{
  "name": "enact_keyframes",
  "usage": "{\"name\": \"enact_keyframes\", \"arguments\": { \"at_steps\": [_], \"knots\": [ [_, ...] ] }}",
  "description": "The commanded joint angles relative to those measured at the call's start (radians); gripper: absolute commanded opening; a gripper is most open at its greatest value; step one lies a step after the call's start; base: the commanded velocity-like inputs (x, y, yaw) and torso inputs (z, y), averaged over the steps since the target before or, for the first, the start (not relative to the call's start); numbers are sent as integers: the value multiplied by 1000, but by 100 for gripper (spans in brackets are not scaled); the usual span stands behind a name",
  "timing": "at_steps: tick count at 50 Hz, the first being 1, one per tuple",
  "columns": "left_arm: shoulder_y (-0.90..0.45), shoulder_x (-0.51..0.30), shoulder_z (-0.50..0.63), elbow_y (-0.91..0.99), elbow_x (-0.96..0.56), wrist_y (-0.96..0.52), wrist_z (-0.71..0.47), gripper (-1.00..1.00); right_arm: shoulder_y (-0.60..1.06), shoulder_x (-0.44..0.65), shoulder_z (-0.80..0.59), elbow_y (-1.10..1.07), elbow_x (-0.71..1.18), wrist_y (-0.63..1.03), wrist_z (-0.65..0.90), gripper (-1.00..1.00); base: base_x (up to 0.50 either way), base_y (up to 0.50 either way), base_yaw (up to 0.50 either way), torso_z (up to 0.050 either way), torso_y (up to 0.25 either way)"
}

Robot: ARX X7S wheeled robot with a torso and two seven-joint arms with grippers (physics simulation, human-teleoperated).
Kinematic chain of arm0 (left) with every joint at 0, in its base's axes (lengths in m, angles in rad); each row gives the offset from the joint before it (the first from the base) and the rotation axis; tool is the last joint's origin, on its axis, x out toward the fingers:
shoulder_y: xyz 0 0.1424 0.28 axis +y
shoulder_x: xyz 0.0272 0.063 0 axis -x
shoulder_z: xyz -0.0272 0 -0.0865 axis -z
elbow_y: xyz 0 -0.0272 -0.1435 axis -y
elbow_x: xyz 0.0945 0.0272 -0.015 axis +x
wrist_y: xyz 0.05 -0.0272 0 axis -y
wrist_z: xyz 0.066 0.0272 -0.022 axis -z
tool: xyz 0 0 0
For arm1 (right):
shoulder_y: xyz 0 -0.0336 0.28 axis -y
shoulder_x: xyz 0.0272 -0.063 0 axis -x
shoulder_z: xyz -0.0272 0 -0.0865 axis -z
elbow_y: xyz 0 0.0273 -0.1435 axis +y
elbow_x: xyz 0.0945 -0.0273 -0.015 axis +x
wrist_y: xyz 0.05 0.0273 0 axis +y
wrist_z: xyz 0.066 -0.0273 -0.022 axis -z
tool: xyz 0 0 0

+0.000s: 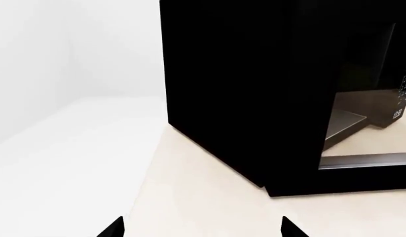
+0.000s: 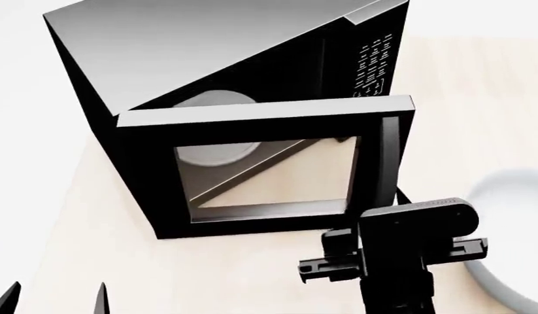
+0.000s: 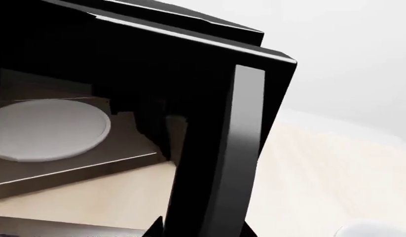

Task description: Open the microwave.

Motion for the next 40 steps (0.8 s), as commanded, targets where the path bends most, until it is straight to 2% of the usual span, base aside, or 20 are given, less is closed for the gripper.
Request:
{"name": "enact_keyframes", "arguments": {
  "at_steps": [1, 21, 40],
  "knots": [
    [-1, -1, 4, -4, 1, 6, -3, 100, 10, -42, -53, -6, 129, -57, -83, 100, 0, 0, 0, 0, 0],
    [-5, -4, 11, -11, -1, 9, -7, 100, -23, -24, -20, -23, 153, -106, -87, 100, 0, 0, 0, 0, 1],
    [3, -15, 14, 16, -6, 1, -16, 100, -12, 68, 84, -131, 213, -30, -47, 100, 0, 0, 0, 1, 2]
  ]
}}
